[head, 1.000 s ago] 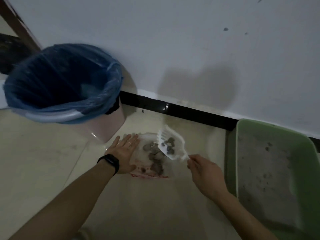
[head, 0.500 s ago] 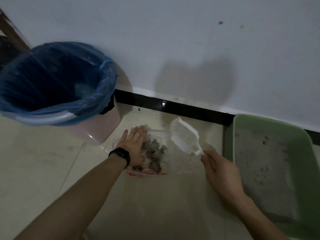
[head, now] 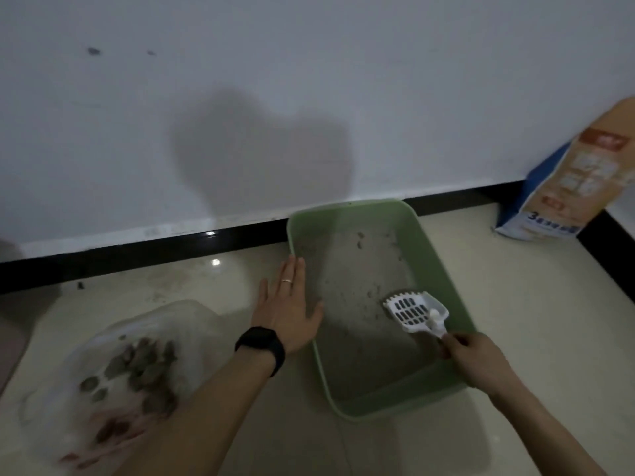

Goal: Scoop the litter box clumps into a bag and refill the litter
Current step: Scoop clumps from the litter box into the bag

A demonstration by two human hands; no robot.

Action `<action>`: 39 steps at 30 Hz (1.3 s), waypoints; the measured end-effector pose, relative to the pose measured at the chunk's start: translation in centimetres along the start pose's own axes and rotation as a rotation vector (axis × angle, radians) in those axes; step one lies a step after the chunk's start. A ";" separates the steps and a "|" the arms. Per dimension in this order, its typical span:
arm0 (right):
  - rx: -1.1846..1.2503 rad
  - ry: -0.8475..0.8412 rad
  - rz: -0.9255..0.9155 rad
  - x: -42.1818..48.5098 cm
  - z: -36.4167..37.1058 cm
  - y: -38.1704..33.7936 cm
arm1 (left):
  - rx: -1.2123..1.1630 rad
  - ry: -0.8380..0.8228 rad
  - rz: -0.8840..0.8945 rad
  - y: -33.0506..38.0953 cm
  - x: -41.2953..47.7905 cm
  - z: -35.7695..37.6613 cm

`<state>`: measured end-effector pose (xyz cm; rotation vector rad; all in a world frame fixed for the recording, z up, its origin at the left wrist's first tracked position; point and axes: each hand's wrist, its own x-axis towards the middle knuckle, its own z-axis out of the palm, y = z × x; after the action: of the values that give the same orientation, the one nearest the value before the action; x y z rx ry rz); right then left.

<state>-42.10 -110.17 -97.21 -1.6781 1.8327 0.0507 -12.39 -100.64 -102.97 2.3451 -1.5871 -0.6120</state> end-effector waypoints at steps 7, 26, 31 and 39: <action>0.131 -0.139 -0.039 5.9 3.9 -3.2 | 0.057 0.027 -0.089 2.9 0.8 2.6; 0.355 0.081 -0.148 13.0 11.4 -6.1 | 0.113 -0.044 -0.056 3.3 0.7 2.2; 0.429 0.086 -0.131 13.0 11.4 -6.1 | 0.129 -0.044 -0.051 3.3 0.7 2.3; 0.476 0.125 -0.229 12.2 10.7 -6.4 | 0.136 -0.020 -0.051 3.1 0.8 2.6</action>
<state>-31.41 -117.39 -109.03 -1.5543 1.5658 -0.5558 -15.93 -102.49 -104.13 2.4916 -1.6307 -0.5559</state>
